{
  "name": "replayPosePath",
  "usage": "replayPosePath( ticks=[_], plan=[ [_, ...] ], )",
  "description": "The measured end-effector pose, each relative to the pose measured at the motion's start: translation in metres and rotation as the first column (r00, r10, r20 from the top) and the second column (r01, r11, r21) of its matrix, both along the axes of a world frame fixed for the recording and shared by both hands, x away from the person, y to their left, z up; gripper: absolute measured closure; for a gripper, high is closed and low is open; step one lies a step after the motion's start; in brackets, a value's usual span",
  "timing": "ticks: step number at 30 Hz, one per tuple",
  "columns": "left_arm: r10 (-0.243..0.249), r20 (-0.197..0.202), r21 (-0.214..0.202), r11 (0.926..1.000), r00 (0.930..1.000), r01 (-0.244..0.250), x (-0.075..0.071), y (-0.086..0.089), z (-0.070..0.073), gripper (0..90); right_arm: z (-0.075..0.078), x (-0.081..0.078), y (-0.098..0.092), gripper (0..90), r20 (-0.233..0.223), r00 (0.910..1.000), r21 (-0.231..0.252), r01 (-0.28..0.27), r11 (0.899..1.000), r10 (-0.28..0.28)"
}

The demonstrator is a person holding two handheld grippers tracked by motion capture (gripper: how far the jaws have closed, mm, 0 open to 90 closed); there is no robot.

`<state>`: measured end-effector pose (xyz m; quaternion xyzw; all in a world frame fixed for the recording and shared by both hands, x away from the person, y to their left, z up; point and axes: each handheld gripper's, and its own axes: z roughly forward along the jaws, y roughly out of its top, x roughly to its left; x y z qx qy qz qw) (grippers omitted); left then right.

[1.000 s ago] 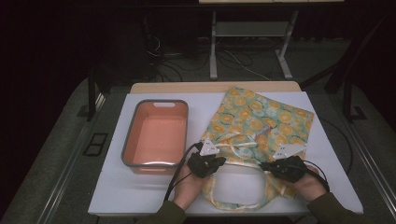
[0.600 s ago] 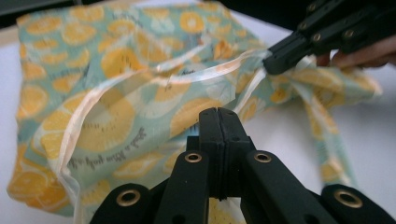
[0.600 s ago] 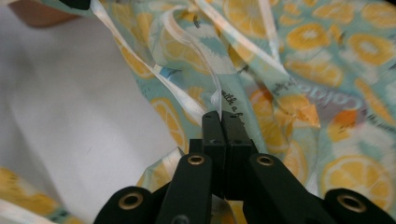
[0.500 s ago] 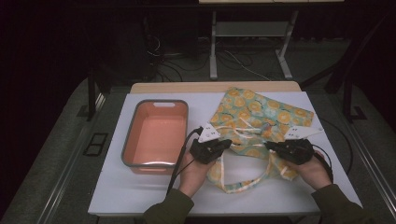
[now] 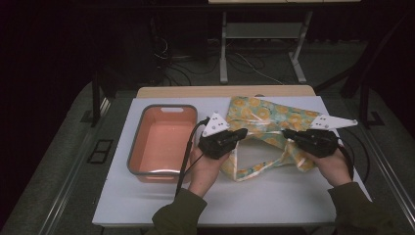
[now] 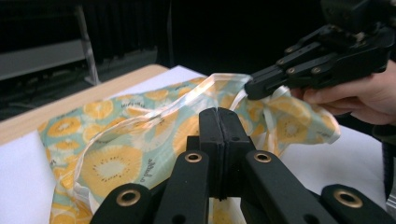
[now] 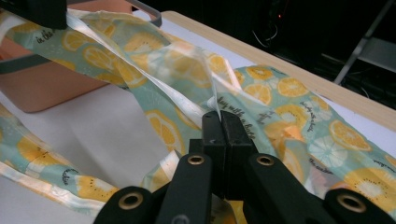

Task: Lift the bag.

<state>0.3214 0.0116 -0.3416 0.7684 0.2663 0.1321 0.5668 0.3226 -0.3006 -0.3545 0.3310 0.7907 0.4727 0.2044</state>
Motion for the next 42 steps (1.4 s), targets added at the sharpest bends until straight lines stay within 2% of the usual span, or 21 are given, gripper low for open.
replayPosePath(
  ticks=[7,14,18,21,23,25,28,32,37,40,42],
  plan=[
    [0.03,-0.045,0.036,0.9989,0.9985,-0.028,0.025,-0.005,-0.019,89.2,-0.012,0.018,-0.001,89.7,-0.043,0.9988,-0.007,0.024,1.0,-0.025],
    [0.086,-0.087,0.092,0.9927,0.9925,-0.078,0.054,-0.018,-0.037,89.0,-0.027,0.041,-0.003,89.7,-0.089,0.9933,-0.014,0.073,0.997,-0.074],
    [0.099,-0.106,0.111,0.9899,0.9894,-0.088,0.061,-0.023,-0.044,88.5,-0.038,0.052,-0.004,89.7,-0.121,0.9883,-0.016,0.092,0.996,-0.093],
    [0.093,-0.108,0.117,0.9899,0.9898,-0.08,0.06,-0.023,-0.045,87.2,-0.042,0.054,-0.005,88.9,-0.14,0.986,-0.01,0.09,0.996,-0.091],
    [0.088,-0.096,0.118,0.99,0.9914,-0.077,0.058,-0.022,-0.042,80.2,-0.04,0.052,-0.007,80.6,-0.147,0.9856,0.02,0.087,0.996,-0.083],
    [0.079,-0.097,0.118,0.9908,0.9922,-0.067,0.056,-0.02,-0.039,68.9,-0.034,0.049,-0.012,67.5,-0.154,0.9857,0.067,0.08,0.994,-0.069],
    [0.062,-0.096,0.11,0.9926,0.9935,-0.051,0.05,-0.016,-0.032,52.4,-0.027,0.044,-0.016,55.3,-0.154,0.9869,0.118,0.067,0.991,-0.049],
    [0.013,-0.085,0.101,0.9949,0.9963,-0.004,0.039,-0.011,-0.022,37.9,-0.019,0.038,-0.017,39.7,-0.16,0.9866,0.129,0.052,0.99,-0.031],
    [-0.04,-0.087,0.094,0.9944,0.9954,0.048,0.026,0.002,-0.014,24.2,-0.01,0.027,-0.012,30.9,-0.159,0.9872,0.128,0.013,0.992,0.008],
    [-0.056,-0.085,0.101,0.9928,0.9948,0.065,0.02,0.014,-0.012,19.7,-0.005,0.019,-0.01,28.4,-0.159,0.9865,0.137,-0.018,0.99,0.04],
    [-0.066,-0.096,0.104,0.9917,0.9932,0.076,0.017,0.021,-0.012,16.0,-0.005,0.014,-0.008,26.5,-0.164,0.9845,0.126,-0.041,0.991,0.062]
  ],
)
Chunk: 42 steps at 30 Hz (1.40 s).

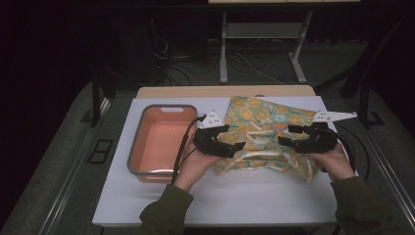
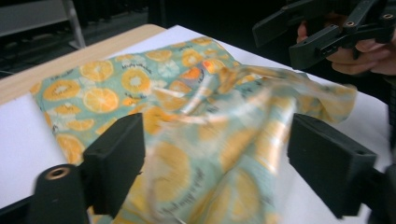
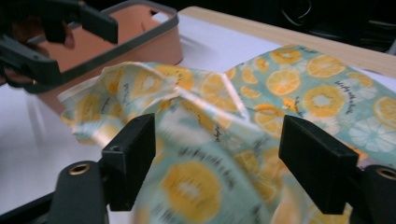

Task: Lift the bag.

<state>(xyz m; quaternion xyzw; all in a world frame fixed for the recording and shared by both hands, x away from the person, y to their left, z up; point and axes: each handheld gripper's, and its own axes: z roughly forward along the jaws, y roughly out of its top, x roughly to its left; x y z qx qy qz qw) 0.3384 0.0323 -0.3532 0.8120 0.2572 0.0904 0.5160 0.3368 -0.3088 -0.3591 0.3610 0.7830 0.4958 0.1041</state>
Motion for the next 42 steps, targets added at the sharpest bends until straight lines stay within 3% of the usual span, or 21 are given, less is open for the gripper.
replayPosePath(
  ticks=[10,21,31,39,42],
  plan=[
    [-0.016,0.035,-0.009,0.9998,0.9993,0.016,-0.028,0.05,0.005,11.9,-0.009,-0.018,0.0,21.7,0.028,0.9992,-0.002,-0.028,1.0,0.028],
    [-0.001,0.009,0.013,0.9999,1.0,0.001,-0.051,0.106,-0.012,4.9,-0.023,-0.043,-0.004,18.8,0.039,0.9978,-0.024,-0.052,0.998,0.053],
    [0.031,0.014,0.006,0.9995,0.9994,-0.031,-0.062,0.134,-0.023,0.0,-0.031,-0.058,-0.012,17.4,0.058,0.9968,-0.028,-0.054,0.998,0.056],
    [0.045,0.022,-0.011,0.999,0.9988,-0.044,-0.067,0.148,-0.034,0.0,-0.039,-0.058,-0.015,17.4,0.048,0.9974,-0.032,-0.051,0.998,0.052],
    [0.046,0.025,0.009,0.9989,0.9986,-0.046,-0.066,0.15,-0.038,0.0,-0.04,-0.058,-0.015,17.4,0.047,0.9972,-0.035,-0.056,0.998,0.057]
  ],
)
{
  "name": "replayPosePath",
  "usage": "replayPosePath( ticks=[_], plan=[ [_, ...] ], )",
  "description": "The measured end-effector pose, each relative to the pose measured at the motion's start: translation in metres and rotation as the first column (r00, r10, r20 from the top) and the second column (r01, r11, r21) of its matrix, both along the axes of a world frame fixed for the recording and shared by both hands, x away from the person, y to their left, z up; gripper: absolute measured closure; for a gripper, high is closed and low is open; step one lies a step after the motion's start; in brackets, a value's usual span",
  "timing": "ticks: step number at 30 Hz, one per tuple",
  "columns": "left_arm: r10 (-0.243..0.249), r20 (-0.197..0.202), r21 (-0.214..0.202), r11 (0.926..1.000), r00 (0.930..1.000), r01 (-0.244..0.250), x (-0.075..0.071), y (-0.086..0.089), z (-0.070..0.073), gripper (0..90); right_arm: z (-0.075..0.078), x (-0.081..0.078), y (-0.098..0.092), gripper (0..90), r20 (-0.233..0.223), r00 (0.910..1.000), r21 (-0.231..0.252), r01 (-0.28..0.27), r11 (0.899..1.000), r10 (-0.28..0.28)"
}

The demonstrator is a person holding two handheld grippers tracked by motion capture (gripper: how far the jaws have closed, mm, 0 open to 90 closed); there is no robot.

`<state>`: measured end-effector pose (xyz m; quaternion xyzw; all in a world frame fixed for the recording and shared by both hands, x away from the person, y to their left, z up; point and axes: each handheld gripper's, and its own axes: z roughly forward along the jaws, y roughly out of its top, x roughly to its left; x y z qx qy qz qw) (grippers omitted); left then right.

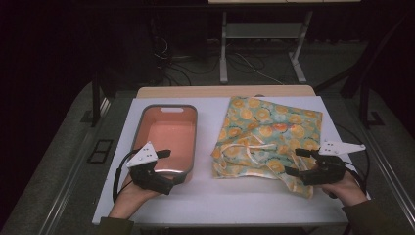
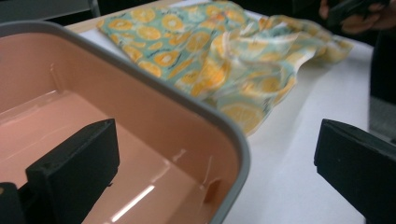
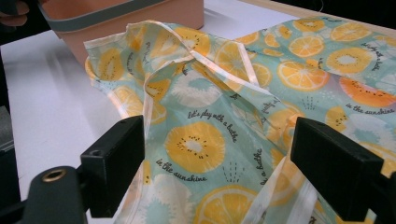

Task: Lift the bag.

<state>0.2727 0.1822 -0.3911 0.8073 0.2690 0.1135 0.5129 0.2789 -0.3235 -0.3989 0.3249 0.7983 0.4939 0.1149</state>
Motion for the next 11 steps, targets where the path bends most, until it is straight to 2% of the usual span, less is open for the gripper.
replayPosePath(
  ticks=[5,11],
  plan=[
    [0.005,-0.011,-0.015,0.9999,0.9999,-0.005,0.0021,0.0046,-0.0049,0.0,-0.0003,-0.0001,0.0007,17.4,0.002,1.0,0.001,-0.003,1.0,0.003],
    [0.002,-0.012,-0.022,0.9998,0.9999,-0.002,0.002,0.0047,-0.0039,0.0,-0.001,0.0001,0.0017,17.4,0.001,1.0,-0.002,-0.009,1.0,0.009]
  ],
)
